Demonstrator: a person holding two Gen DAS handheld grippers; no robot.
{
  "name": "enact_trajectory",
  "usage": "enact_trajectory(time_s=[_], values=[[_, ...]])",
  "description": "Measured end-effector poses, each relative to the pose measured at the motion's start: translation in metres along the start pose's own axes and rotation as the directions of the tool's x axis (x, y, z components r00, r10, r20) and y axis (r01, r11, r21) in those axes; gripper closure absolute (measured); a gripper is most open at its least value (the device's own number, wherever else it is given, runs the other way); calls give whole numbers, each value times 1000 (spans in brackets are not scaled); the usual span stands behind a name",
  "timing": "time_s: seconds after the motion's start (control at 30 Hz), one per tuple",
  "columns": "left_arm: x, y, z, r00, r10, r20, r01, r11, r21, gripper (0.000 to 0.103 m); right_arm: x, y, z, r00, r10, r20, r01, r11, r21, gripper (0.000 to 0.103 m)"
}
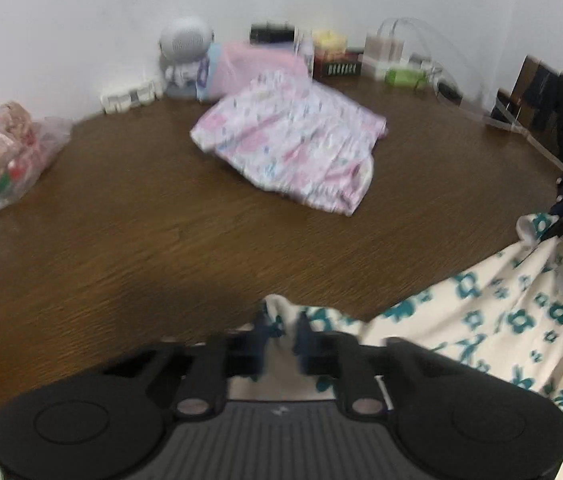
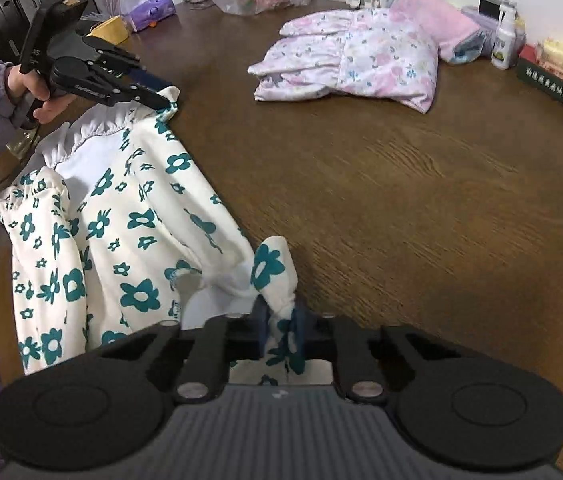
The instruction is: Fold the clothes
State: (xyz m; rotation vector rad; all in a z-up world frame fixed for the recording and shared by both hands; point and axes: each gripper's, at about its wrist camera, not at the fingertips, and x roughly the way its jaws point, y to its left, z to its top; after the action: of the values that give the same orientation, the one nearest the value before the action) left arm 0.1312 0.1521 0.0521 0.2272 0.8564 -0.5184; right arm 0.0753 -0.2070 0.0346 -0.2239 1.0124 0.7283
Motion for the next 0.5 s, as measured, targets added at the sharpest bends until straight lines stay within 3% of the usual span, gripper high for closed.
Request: enact_trajectory(time_s=[0.1, 0.2, 0.3, 0.4, 0.47, 0.5], values=[[-30, -16, -2, 994, 83, 66, -84, 996, 7, 96, -20, 17, -3, 997, -51, 59, 54, 997, -55, 95], [-63, -41, -10, 976, 185, 112, -189, 982, 23, 96, -48, 44, -10, 984, -110, 137, 130, 981, -141, 95], [-92, -82, -42, 925, 348, 154, -362, 929, 73, 96, -76, 81, -26, 957, -205, 207, 252, 939, -236, 95], [-112, -117, -89, 901, 396, 176, -409, 912, 38, 96, -83, 118, -55, 923, -309, 229, 371, 873, -315, 95], [-120, -134, -121, 904, 395, 167, -395, 918, -30, 96, -78, 136, -77, 920, -331, 212, 387, 853, -350, 95], [-123, -140, -133, 908, 388, 157, -384, 921, -58, 96, -74, 144, -89, 929, -319, 187, 367, 855, -366, 95]])
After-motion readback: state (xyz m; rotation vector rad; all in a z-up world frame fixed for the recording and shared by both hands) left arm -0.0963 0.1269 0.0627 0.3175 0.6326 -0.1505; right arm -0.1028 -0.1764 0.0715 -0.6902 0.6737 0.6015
